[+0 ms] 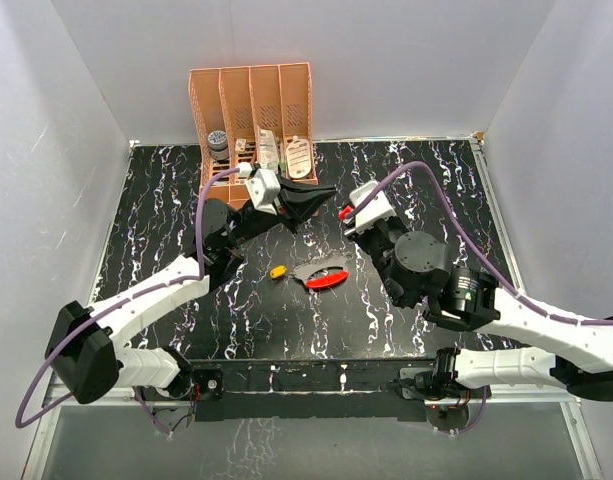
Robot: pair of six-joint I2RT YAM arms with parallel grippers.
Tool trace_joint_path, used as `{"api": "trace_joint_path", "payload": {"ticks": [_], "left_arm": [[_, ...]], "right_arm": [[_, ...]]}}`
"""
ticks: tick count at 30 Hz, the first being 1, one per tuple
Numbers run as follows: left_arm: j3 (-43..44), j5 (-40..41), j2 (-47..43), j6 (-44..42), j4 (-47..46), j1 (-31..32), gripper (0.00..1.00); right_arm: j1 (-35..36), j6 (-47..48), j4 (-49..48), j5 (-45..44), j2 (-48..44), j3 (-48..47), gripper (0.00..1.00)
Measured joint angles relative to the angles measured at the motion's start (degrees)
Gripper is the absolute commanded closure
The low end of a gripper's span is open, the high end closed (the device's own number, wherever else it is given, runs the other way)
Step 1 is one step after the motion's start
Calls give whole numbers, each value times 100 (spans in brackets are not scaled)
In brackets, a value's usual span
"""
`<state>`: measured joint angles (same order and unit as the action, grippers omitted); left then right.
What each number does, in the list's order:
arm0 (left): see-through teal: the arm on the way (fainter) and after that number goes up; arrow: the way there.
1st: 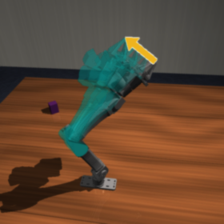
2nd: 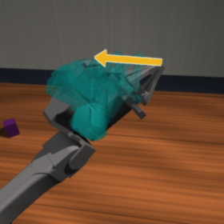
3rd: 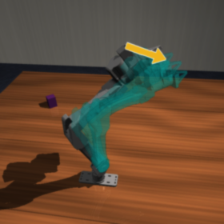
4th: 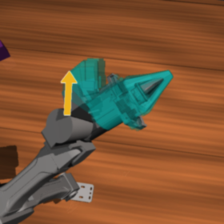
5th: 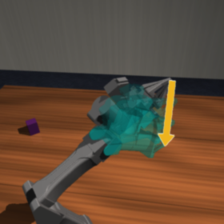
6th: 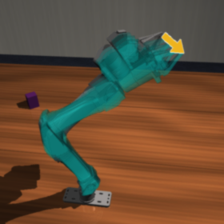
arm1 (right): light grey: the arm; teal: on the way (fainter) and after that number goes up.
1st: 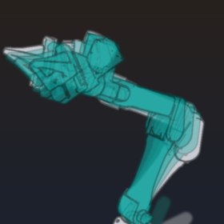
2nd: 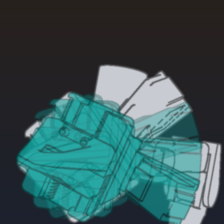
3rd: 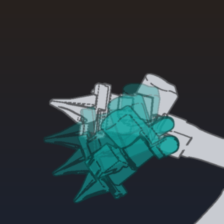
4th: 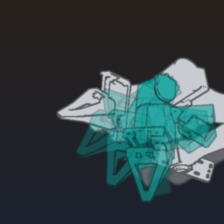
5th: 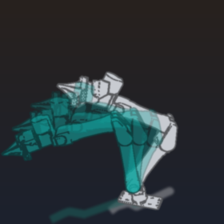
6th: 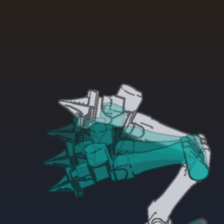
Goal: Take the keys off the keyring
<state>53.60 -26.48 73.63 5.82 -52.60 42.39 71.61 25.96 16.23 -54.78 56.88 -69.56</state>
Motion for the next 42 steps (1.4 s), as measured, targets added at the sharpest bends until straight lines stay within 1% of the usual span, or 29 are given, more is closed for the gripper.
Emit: {"api": "trace_joint_path", "payload": {"ticks": [4, 6, 9, 12, 13, 15, 16, 17, 18, 19, 22, 23, 24, 25, 26, 27, 28, 29, 30, 32, 33, 34, 35, 39, 40, 41, 42], "left_arm": [[-151, 85, -229, -76, 238, 0, 100], [-245, 258, -372, -146, 433, 0, 100], [-358, 789, -525, -321, 848, 2, 99], [-361, 1600, -503, -544, 1471, 2, 84], [-361, 1849, -466, -621, 1663, 0, 82], [-382, 2310, -389, -723, 1971, -2, 89], [-433, 2507, -372, -737, 2068, -4, 90], [-496, 2680, -372, -726, 2118, -9, 90], [-592, 2870, -376, -713, 2140, -37, 89], [-697, 3014, -382, -671, 2151, -79, 87], [-975, 3209, -417, -411, 2240, -365, 83], [-1010, 3257, -422, -304, 2319, -503, 80], [-1019, 3329, -426, -195, 2387, -623, 77], [-1019, 3407, -433, -111, 2430, -708, 76], [-1019, 3532, -461, -26, 2474, -798, 74], [-1019, 3630, -503, 39, 2505, -850, 72], [-1021, 3687, -557, 81, 2527, -863, 72], [-1023, 3727, -614, 103, 2546, -863, 72], [-1023, 3762, -669, 129, 2559, -859, 74], [-1023, 3827, -752, 201, 2566, -852, 95], [-1023, 3882, -765, 249, 2566, -852, 100], [-1023, 3950, -765, 297, 2590, -852, 100], [-1023, 4017, -748, 345, 2640, -852, 100], [-1023, 4387, -584, 535, 2835, -852, 100], [-1029, 4448, -555, 577, 2876, -852, 83], [-1049, 4492, -546, 616, 2900, -852, 74], [-1071, 4555, -546, 643, 2942, -852, 73]], "right_arm": [[0, 7, -286, -120, -166, 219, 69], [0, -249, -267, -168, -247, 260, 66], [0, -898, 26, -109, -308, 293, 63], [0, -1624, 319, 173, -280, 538, 60], [-2, -1777, 380, 260, -223, 632, 59], [-2, -2116, 507, 468, -13, 828, 54], [-11, -2260, 509, 581, 140, 920, 43], [-33, -2378, 461, 699, 313, 1040, 13], [-76, -2500, 413, 850, 452, 1189, 3], [-155, -2625, 343, 1038, 555, 1340, 2], [-796, -2865, 216, 1759, 664, 1624, 2], [-1239, -3008, 63, 2168, 647, 1665, 2], [-1556, -3110, -61, 2376, 621, 1674, 2], [-1996, -3259, -262, 2704, 579, 1690, 2], [-2361, -3386, -455, 2970, 522, 1698, 5], [-2675, -3482, -647, 3156, 470, 1714, 21], [-2911, -3512, -885, 3335, 404, 1755, 33], [-3047, -3469, -1102, 3501, 345, 1799, 43], [-3093, -3397, -1298, 3681, 321, 1832, 48], [-3086, -3254, -1567, 3989, 396, 1843, 53], [-3077, -3220, -1655, 4100, 496, 1834, 59], [-3058, -3215, -1674, 4199, 640, 1810, 65], [-3049, -3226, -1609, 4308, 837, 1735, 68], [-3001, -3307, -1325, 4916, 1821, 1357, 71], [-2924, -3331, -1311, 4977, 2031, 1349, 71], [-2796, -3348, -1239, 4979, 2205, 1353, 70], [-2616, -3355, -1174, 4966, 2350, 1366, 68]]}}
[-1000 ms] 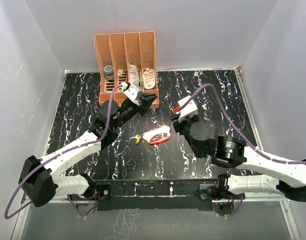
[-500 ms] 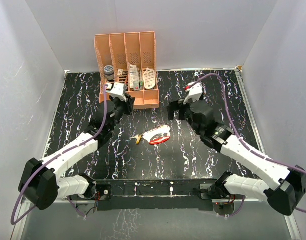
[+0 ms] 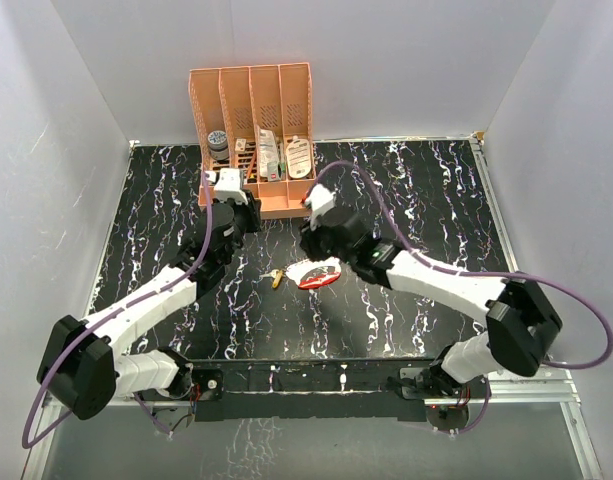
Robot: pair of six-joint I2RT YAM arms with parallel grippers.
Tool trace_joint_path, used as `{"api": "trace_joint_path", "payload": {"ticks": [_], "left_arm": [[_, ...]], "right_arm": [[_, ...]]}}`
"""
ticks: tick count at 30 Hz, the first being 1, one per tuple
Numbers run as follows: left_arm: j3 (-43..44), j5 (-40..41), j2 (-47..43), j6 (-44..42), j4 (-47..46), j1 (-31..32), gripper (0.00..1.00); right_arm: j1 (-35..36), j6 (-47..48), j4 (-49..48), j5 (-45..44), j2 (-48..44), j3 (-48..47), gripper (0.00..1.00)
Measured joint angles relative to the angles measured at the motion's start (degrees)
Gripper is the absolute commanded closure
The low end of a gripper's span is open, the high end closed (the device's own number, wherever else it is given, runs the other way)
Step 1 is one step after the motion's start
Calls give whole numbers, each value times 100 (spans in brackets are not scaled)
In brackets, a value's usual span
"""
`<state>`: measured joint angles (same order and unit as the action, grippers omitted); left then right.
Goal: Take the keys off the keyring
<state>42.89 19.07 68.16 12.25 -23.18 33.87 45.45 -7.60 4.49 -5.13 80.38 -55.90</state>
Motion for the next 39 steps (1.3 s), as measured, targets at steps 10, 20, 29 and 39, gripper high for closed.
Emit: {"api": "trace_joint_path", "payload": {"ticks": [10, 20, 29, 39], "left_arm": [[-649, 1211, -422, 560, 258, 0, 76], [-876, 1744, -763, 627, 160, 0, 69], [-883, 1762, -673, 597, 127, 0, 66], [-883, 1755, -669, 575, 131, 0, 66]], "right_arm": [[920, -334, -17, 225, 509, 151, 63], [929, -968, -479, 557, 1705, 216, 62], [931, -1423, -918, 660, 2179, 168, 58], [929, -1873, -1633, 485, 2302, 83, 59]]}}
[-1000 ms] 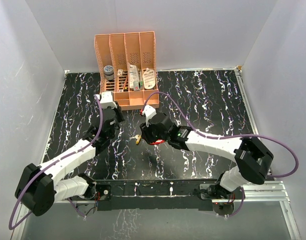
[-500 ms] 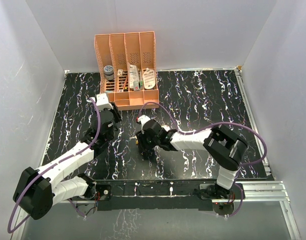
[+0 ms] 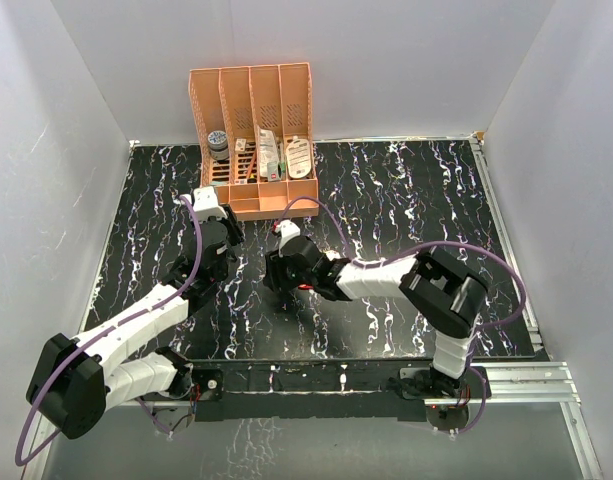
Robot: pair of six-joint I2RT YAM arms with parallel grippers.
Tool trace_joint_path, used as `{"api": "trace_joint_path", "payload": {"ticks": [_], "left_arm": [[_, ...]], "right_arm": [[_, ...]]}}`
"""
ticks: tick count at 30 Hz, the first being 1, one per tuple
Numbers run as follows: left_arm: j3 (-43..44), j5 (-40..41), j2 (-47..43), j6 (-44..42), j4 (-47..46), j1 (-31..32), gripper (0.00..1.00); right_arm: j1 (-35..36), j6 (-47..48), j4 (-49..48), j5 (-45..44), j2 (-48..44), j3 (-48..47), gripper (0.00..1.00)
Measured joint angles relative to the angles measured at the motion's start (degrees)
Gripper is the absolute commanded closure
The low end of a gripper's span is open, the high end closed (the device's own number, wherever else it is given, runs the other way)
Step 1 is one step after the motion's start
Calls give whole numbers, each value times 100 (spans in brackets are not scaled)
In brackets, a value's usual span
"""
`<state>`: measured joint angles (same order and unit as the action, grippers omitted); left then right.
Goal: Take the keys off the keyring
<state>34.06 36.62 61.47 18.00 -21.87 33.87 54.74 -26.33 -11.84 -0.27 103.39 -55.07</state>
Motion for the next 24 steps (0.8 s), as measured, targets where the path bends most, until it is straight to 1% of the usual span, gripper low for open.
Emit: {"api": "trace_joint_path", "payload": {"ticks": [4, 10, 20, 21, 23, 24], "left_arm": [[0, 0, 0, -2, 0, 0, 66], [0, -4, 0, -2, -2, 0, 66], [0, -116, 83, 2, -31, 0, 65], [0, -129, 83, 2, -37, 0, 65], [0, -151, 85, 4, -44, 0, 65], [0, -157, 90, 7, -46, 0, 65]], "right_arm": [[0, -111, -13, -127, 162, -68, 61], [2, -221, 57, -273, 120, -17, 61], [105, -48, 284, -719, -496, 136, 62], [131, 2, 310, -780, -546, 136, 64], [195, 107, 363, -894, -586, 131, 81], [210, 162, 398, -942, -586, 129, 94]]}}
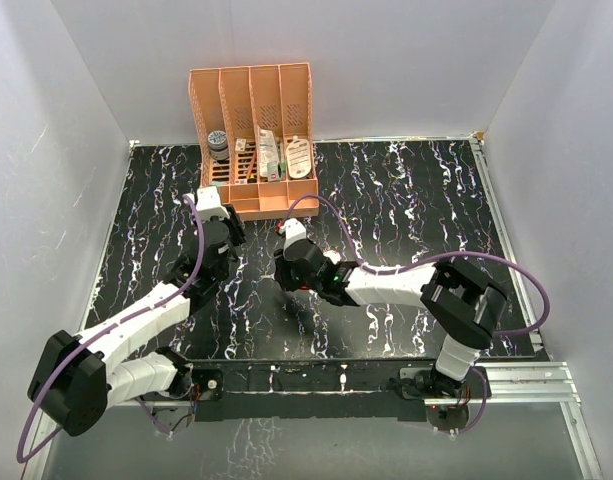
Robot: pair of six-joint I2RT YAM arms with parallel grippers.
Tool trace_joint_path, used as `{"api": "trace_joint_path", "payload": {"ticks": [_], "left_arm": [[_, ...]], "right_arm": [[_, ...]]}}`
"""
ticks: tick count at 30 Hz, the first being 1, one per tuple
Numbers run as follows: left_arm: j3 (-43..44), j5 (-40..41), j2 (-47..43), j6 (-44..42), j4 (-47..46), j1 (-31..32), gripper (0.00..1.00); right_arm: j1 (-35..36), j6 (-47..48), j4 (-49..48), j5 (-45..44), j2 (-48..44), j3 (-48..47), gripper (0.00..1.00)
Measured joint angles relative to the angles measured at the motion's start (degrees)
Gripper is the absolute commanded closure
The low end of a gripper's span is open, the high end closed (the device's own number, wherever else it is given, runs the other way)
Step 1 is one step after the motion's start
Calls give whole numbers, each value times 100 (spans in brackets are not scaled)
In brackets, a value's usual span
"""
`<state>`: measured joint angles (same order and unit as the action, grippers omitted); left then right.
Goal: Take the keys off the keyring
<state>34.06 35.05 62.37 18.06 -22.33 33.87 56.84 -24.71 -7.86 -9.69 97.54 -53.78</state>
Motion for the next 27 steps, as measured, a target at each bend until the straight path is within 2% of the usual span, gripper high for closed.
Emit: {"api": "trace_joint_path", "payload": {"ticks": [2, 5, 9, 14, 22, 27], "left_arm": [[0, -24, 20, 4, 2, 0, 65], [0, -66, 35, 15, 4, 0, 65], [0, -83, 35, 17, 2, 0, 65], [-2, -105, 35, 20, 0, -2, 65], [-2, -140, 96, 44, -37, 0, 65], [-2, -144, 118, 57, -42, 0, 65]], "right_arm": [[42, 55, 87, -76, 20, 0, 98], [55, 52, 168, -181, 70, -4, 96], [52, 50, 236, -323, 164, -4, 82], [50, 87, 339, -520, 208, -4, 72], [50, 181, 374, -584, 507, -4, 72], [50, 181, 376, -540, 514, -4, 80]]}}
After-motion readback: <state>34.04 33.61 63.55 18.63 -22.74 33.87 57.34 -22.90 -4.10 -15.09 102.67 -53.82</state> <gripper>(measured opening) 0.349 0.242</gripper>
